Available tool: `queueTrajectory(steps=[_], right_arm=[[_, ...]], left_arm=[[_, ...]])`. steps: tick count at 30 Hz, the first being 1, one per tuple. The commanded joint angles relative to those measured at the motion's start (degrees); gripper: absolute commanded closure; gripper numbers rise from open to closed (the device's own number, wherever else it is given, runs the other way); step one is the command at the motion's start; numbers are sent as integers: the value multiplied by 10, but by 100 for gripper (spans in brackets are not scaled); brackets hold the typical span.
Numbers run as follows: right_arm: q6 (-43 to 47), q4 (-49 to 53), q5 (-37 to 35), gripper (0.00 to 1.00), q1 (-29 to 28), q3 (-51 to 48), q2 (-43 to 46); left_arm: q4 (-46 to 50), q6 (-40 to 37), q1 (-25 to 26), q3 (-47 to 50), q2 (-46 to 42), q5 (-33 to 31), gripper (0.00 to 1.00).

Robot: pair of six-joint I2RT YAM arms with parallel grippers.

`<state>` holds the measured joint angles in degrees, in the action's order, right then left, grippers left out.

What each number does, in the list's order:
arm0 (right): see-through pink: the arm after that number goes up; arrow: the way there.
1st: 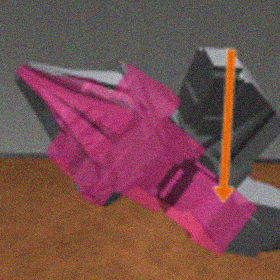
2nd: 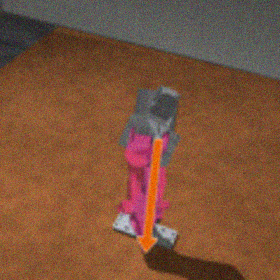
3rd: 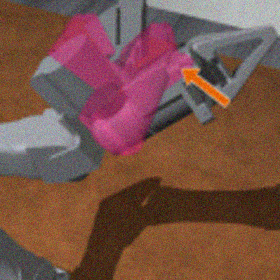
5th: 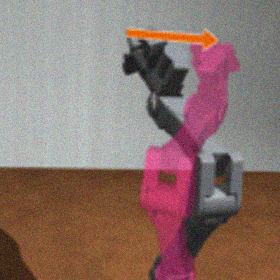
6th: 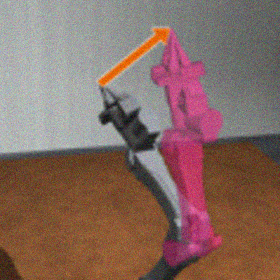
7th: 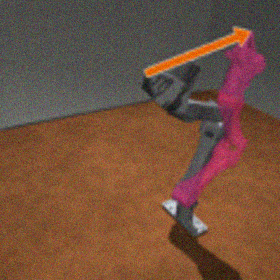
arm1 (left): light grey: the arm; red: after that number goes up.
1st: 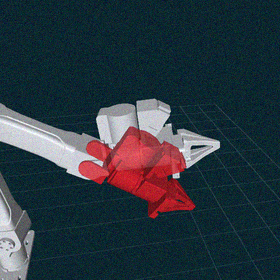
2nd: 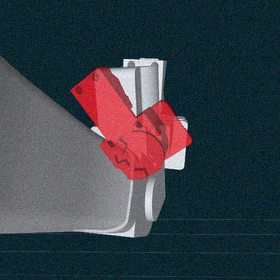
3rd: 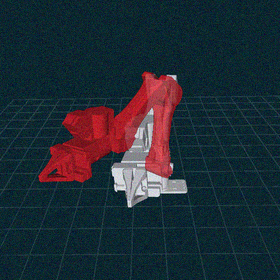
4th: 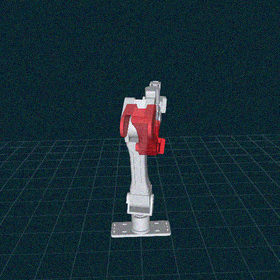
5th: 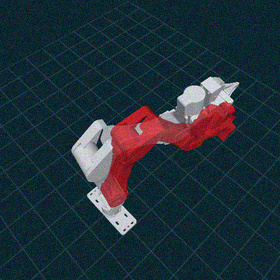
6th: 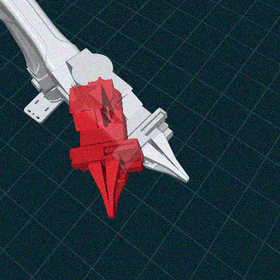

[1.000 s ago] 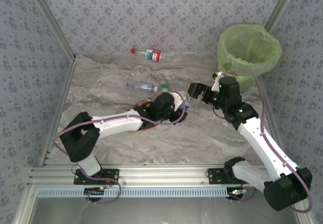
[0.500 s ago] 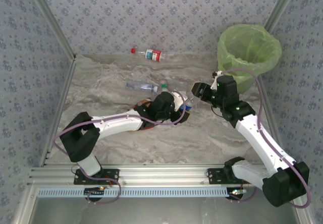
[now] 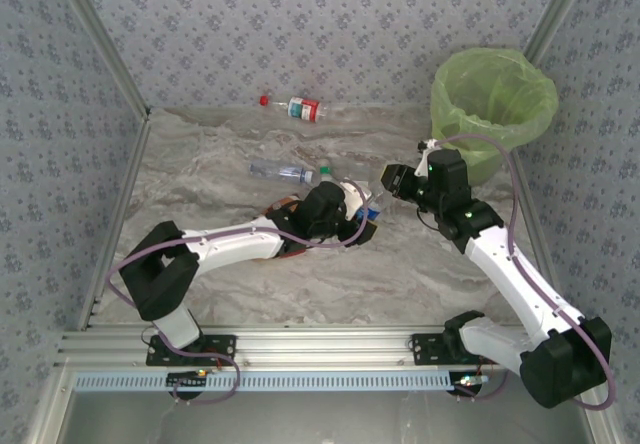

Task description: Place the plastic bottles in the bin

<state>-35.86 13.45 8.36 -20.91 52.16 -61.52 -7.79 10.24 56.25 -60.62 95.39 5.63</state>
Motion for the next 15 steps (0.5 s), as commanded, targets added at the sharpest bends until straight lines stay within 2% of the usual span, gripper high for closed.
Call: queueTrajectory(steps=[1,6,10,15], right_arm=[[48,-2,-30,100,7,8,-2],[77,15,-44,100,22,36,-1],[104,27,-44,100,38,69,-3],[147,45,-62,100,54,128,-5]], left_arm=[[-18,-13,-5,-24,0,10,25],[-62,34,-43,4,-26,37,1],[-79,36,-66,29,-66,40,1],[-114,62,-101,79,-132,15,1]])
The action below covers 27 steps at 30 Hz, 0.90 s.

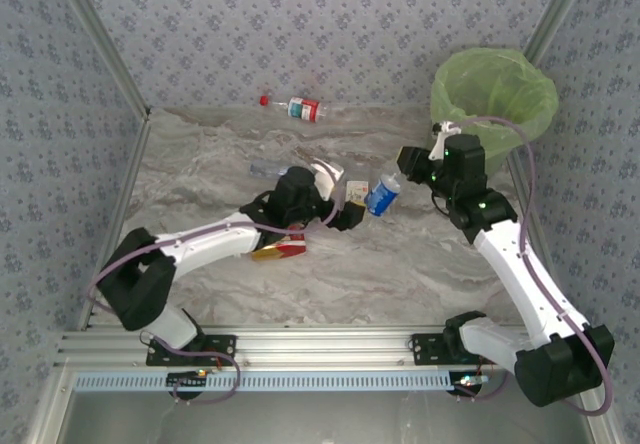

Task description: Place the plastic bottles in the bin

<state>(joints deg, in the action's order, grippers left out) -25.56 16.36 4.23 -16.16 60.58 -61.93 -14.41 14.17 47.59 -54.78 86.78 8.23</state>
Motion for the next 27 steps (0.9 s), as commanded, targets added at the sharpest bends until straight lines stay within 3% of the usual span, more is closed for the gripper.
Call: queueTrajectory(steps=[1,8,16,24,27], right_arm=[[53,20,-26,100,7,55,-1],[123,-7,-56,100,13,134,7],[190,-97,-98,100,23,158,27],[265,-162,-125,100,69,216,20],[281,-171,-134,100,107,244,4]], left_arm=[[-55,29,-20,33,-59,-22,1],[-102,69,-49,135,-163,-181,1],[-55,106,-61,184,-235,-351,1],[-6,128,-77,186,-232,-373,1],[-57,143,-79,215,-222,-406,1]])
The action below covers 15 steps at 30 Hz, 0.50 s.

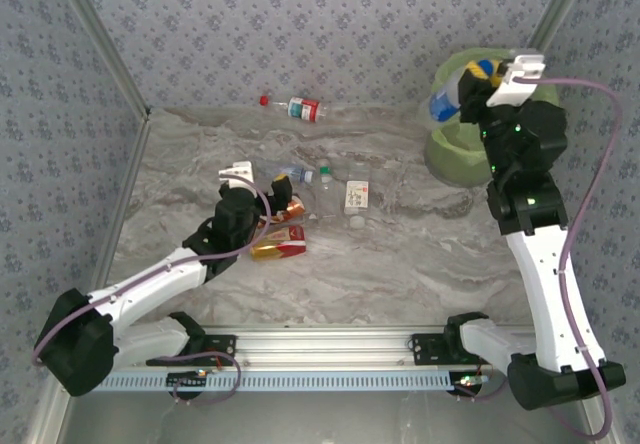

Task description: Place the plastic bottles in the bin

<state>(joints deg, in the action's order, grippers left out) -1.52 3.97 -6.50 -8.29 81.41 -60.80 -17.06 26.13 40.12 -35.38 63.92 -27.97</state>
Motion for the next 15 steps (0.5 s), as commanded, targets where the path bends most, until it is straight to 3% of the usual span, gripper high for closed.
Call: queueTrajectory(steps=[1,4,9,15], right_arm=[[44,-41,-28,100,37,46,-15],[62,-19,-34,100,66,80,-43],[121,10,-71,100,85,107,-93],[157,45,-126,98,90,123,-147]], left_arm=[[-59,30,-8,37,12,-48,1],[-95,62,-30,66,23,-42,1],[-22,62,-40,50,19,-24,1],[3,43,-45,51,1,8,1]])
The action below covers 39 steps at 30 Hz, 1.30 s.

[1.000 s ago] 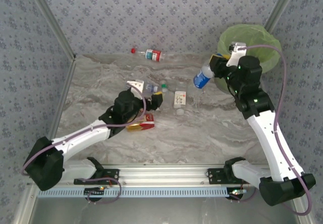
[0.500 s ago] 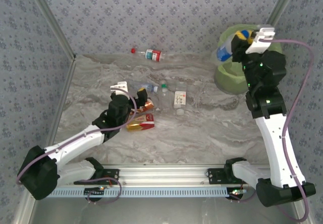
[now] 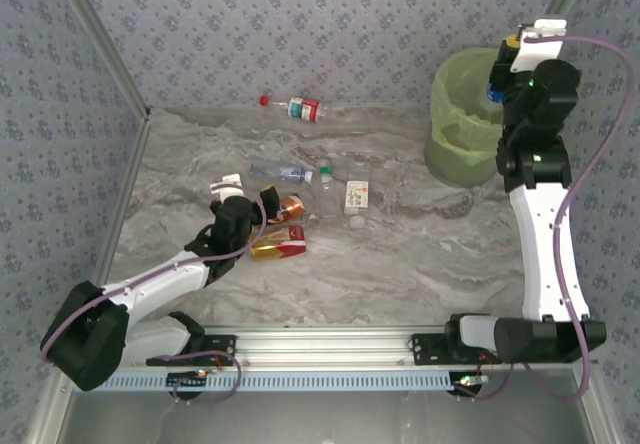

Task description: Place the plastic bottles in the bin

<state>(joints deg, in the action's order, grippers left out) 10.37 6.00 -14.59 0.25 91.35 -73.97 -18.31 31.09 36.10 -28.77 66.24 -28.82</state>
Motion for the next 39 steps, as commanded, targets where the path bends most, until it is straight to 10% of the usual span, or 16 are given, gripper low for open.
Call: queueTrajectory(steps=[1,19,26,39], right_arm=[[43,27,-56,98,4,26,-25],[111,128,-148,85,9,115,-211],[85,210,-142,46,10,164,-258],[-27,244,-13,16,8,162,-200]], left_arm=[[13,-4,-6,-13,-27,21,1],[31,26,-35,-4,-68,58,1],[41,27,-35,-10,-68,64,1],[38,70,-84,-8,-57,140,1]])
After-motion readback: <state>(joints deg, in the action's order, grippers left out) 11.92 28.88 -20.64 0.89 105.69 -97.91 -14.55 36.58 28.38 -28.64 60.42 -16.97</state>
